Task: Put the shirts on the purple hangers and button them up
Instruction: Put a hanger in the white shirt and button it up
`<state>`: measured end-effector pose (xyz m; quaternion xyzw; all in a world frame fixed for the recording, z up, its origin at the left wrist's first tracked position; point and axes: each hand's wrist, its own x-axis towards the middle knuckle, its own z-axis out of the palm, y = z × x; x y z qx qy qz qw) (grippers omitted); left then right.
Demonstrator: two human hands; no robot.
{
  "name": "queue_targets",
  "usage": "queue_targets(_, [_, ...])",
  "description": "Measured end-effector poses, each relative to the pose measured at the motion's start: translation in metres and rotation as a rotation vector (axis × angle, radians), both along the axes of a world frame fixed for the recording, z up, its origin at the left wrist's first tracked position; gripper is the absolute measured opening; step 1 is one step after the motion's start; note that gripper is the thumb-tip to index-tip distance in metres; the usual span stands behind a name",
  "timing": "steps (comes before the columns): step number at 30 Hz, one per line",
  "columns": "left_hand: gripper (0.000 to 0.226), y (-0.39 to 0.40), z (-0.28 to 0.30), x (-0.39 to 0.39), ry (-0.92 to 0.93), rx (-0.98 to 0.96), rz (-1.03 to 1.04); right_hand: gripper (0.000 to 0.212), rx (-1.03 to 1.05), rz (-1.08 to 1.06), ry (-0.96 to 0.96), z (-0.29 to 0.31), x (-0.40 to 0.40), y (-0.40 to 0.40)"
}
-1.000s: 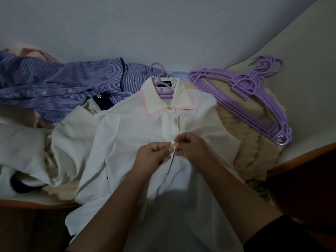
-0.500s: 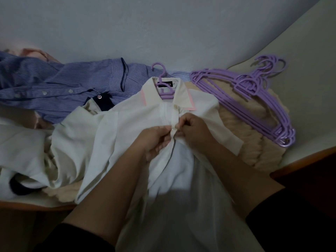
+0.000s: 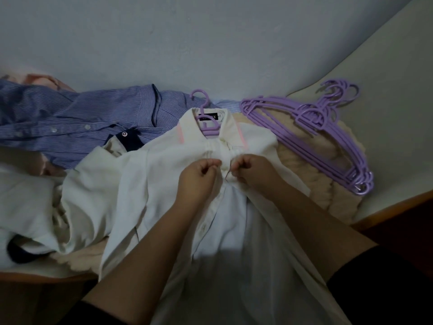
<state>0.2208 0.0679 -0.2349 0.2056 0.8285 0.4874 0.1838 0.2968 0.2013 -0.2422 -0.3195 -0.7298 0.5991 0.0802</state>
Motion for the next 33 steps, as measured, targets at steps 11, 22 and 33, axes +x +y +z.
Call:
queue_targets(11, [0.015, -0.029, -0.008, 0.037, 0.205, -0.518, -0.231, 0.023, 0.402, 0.092, -0.336, -0.009, 0.04, -0.018])
queue_targets(22, [0.016, -0.035, -0.001, 0.041, -0.214, -0.061, 0.073, 0.021, 0.039, -0.075, -0.159, 0.004, 0.038, -0.034])
queue_targets(33, [0.01, -0.042, -0.016, 0.048, -0.609, 0.173, 0.197, 0.015, -0.329, -0.263, -0.028, -0.008, 0.033, -0.065])
